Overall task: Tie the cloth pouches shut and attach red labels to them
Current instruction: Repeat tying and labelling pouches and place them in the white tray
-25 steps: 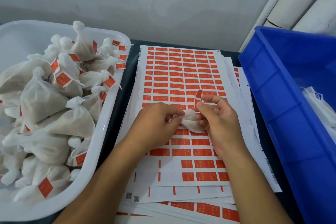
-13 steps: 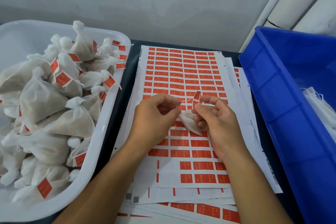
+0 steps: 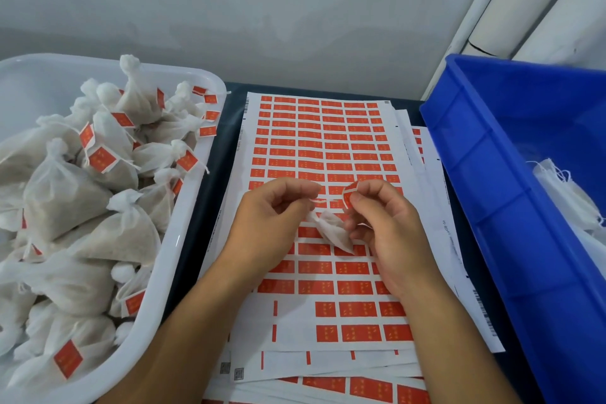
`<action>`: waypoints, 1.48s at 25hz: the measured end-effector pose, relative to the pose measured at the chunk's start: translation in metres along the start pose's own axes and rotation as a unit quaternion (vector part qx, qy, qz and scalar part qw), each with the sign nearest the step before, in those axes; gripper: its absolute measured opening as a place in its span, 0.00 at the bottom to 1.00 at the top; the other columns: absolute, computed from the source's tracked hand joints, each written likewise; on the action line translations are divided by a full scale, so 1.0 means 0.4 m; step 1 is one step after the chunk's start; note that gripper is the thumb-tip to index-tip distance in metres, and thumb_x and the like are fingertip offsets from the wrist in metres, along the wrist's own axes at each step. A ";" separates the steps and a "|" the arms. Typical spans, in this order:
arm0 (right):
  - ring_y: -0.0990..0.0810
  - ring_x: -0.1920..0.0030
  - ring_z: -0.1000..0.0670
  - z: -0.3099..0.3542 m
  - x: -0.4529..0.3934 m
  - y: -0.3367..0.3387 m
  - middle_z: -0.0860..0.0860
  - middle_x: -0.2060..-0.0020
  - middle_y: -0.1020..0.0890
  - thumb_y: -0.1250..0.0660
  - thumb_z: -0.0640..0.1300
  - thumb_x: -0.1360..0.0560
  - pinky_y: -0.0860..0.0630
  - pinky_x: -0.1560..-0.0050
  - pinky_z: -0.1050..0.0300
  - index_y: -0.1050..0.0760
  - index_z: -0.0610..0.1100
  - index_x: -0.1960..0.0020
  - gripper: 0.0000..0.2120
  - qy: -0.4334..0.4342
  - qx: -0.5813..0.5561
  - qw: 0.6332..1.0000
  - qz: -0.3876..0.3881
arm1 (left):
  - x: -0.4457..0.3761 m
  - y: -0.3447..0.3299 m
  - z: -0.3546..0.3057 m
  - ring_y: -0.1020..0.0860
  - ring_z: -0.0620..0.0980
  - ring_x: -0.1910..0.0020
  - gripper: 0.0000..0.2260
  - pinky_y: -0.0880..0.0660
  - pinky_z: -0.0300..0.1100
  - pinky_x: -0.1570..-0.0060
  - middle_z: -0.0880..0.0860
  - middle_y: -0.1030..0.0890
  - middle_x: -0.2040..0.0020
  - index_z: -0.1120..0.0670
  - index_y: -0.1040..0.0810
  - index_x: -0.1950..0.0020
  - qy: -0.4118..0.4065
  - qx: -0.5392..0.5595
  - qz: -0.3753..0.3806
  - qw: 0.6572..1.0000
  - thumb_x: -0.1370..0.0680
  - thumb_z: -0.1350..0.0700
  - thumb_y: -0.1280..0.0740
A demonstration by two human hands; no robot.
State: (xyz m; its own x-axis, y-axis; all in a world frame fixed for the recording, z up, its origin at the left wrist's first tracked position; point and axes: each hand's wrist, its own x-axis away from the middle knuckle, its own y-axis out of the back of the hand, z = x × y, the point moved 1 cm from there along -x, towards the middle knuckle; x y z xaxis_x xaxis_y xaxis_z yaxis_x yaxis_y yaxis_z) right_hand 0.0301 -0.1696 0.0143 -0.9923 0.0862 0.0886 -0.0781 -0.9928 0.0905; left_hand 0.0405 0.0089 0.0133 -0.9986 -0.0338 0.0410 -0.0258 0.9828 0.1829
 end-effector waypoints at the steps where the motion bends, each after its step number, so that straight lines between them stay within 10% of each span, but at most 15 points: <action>1: 0.14 0.58 0.48 0.001 0.000 0.000 0.51 0.59 0.15 0.34 0.48 0.18 0.15 0.53 0.52 0.20 0.58 0.52 0.07 0.001 -0.002 1.000 0.002 | -0.002 0.001 0.000 0.20 0.30 0.50 0.08 0.27 0.21 0.63 0.30 0.18 0.51 0.39 0.17 0.48 0.007 0.007 -0.001 1.000 0.20 0.54 0.29; 10: 0.15 0.57 0.56 -0.001 0.004 -0.012 0.57 0.58 0.16 0.34 0.47 0.17 0.19 0.61 0.66 0.21 0.55 0.52 0.06 0.004 0.072 0.997 0.032 | 0.009 0.032 -0.013 0.21 0.44 0.50 0.18 0.23 0.37 0.55 0.44 0.26 0.35 0.35 0.33 0.32 -0.060 -0.300 -0.110 0.946 0.19 0.47 0.32; 17: 0.14 0.58 0.54 -0.001 0.004 -0.012 0.55 0.59 0.15 0.34 0.48 0.17 0.18 0.60 0.65 0.21 0.54 0.51 0.05 -0.012 0.067 0.998 0.015 | 0.041 0.035 -0.029 0.19 0.44 0.60 0.19 0.16 0.46 0.58 0.38 0.24 0.51 0.30 0.41 0.31 0.002 -0.418 0.005 0.908 0.20 0.32 0.56; 28: 0.14 0.59 0.51 0.002 0.006 -0.015 0.53 0.62 0.15 0.35 0.46 0.17 0.17 0.59 0.62 0.21 0.53 0.51 0.06 -0.018 0.087 0.996 0.032 | 0.000 0.007 0.031 0.25 0.35 0.57 0.12 0.33 0.27 0.57 0.36 0.20 0.43 0.38 0.21 0.36 -0.055 -0.354 0.013 0.934 0.18 0.42 0.37; 37: 0.14 0.65 0.51 0.010 0.015 -0.013 0.53 0.65 0.15 0.37 0.47 0.16 0.18 0.63 0.62 0.25 0.53 0.49 0.04 -0.012 0.145 0.987 0.074 | 0.009 -0.002 -0.003 0.16 0.37 0.51 0.09 0.20 0.29 0.55 0.36 0.15 0.52 0.43 0.16 0.47 -0.059 -0.032 0.009 0.998 0.23 0.56 0.25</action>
State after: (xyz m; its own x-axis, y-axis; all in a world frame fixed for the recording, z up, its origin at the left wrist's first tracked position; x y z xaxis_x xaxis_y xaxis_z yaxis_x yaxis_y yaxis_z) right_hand 0.0251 -0.1635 0.0185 -0.9879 -0.0526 0.1460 0.1019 -0.9295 0.3544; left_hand 0.0370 0.0076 0.0143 -0.9975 0.0095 -0.0702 -0.0081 0.9692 0.2460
